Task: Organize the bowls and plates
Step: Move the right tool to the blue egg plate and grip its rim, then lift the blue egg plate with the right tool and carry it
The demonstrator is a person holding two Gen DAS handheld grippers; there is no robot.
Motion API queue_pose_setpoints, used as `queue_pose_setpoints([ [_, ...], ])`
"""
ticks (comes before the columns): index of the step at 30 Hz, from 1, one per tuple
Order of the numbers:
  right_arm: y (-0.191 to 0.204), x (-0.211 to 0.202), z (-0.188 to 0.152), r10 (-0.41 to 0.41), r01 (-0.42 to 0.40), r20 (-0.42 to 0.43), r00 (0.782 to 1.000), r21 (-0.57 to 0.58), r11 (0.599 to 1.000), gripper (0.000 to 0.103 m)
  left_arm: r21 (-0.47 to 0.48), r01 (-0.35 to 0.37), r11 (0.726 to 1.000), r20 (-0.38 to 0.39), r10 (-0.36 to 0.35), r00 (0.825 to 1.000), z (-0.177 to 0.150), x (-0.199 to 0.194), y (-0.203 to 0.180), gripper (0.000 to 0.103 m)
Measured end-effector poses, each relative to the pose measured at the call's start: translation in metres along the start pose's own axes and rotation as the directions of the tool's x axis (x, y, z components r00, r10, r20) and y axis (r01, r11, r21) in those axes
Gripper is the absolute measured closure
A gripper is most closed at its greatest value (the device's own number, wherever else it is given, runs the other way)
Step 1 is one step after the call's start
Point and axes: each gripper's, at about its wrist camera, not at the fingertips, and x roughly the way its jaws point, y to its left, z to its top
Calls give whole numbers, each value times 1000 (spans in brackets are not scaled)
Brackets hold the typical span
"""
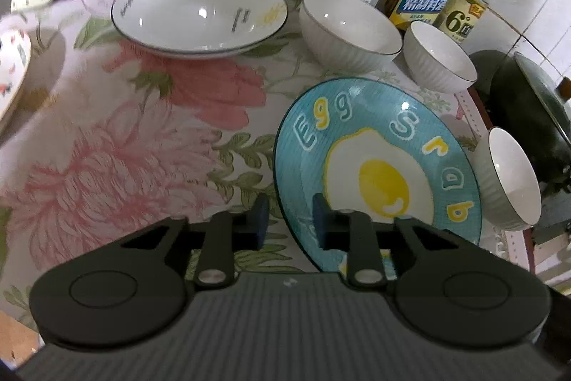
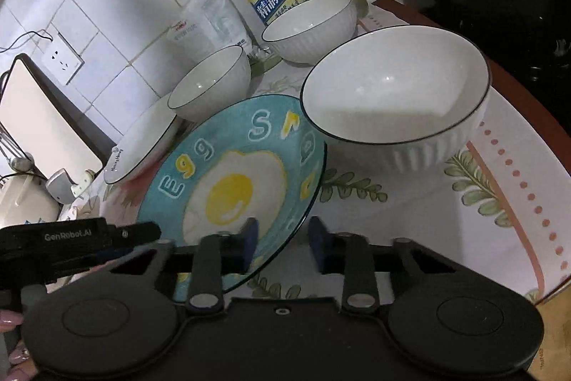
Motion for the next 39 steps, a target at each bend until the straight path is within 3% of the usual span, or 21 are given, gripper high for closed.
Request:
queue_pose_setpoints([
  [2,-2,0,1,4,-4,7,1000,13,1000,81,-13,12,1000,-7,-12,1000,-1,3,2,86],
  [9,-8,2,0,21,-22,29,999,41,999,82,-42,38,998,9,-37,999,-7,9,2,86],
  [13,-11,2,-2,40,-43,47,998,71,997,81,45,18,999,31,-20,999,-12,7,-6,84],
  [17,-15,-1,2,70,-70,4,998,129,989,81,110,-8,994,58,1,998,-15,-5,-13,84],
  [20,-1,-4,0,46,-45,-24,999,49,998,80,166,-44,985,86,30,996,-19,-15,-17,84],
  [28,25,-22,-11,88,-88,-43,995,6,996,79,195,-78,978,123,54,991,-29,-54,-4,84],
  [39,81,-30,-18,122,-133,-82,989,-143,981,79,85,-90,992,158,75,985,-37,-100,47,84],
])
